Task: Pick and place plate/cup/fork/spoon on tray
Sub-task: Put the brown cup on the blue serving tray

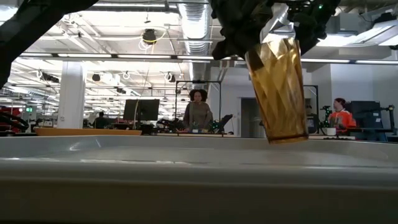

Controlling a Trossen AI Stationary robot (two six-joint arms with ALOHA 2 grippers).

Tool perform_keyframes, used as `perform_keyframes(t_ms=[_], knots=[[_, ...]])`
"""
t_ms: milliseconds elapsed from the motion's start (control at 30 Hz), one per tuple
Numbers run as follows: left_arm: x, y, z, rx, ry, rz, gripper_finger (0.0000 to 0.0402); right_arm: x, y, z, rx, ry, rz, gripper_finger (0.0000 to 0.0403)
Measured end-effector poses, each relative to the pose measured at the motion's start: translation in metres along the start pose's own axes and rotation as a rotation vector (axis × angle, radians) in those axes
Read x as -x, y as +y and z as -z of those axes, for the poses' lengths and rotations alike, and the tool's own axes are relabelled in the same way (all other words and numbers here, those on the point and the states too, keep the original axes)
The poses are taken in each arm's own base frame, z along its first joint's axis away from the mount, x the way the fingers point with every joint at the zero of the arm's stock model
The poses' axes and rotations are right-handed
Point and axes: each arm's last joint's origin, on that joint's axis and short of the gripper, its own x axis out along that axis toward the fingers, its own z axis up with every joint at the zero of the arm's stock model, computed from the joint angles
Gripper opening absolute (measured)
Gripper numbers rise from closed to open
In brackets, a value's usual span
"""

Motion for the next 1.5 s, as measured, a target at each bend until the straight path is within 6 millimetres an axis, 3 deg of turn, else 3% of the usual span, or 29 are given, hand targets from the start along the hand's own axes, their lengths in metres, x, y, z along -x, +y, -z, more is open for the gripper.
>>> perform_keyframes(t_ms=[433,567,1067,1267,1500], knots=[[0.0,0.002,0.003,-0.059,0.021,-0.05,0.0,0.0,0.0,0.0,-0.001,0.0,-0.002,0.0274],[-0.012,0.004,0.005,-0.057,0.046,-0.038,0.0,0.0,0.0,0.0,-0.001,-0.001,-0.002,0.0274],[-0.012,0.004,0.004,-0.064,0.04,-0.024,0.0003,0.0,0.0,0.0,-0.01,0.0,-0.001,0.0274],[-0.013,0.003,0.001,-0.07,0.007,-0.026,0.0039,0.0,0.0,0.0,-0.01,0.0,-0.001,0.0274],[-0.013,0.001,-0.002,-0.077,-0.03,-0.007,0.0114,0.0,0.0,0.0,-0.01,0.0,-0.001,0.0274]])
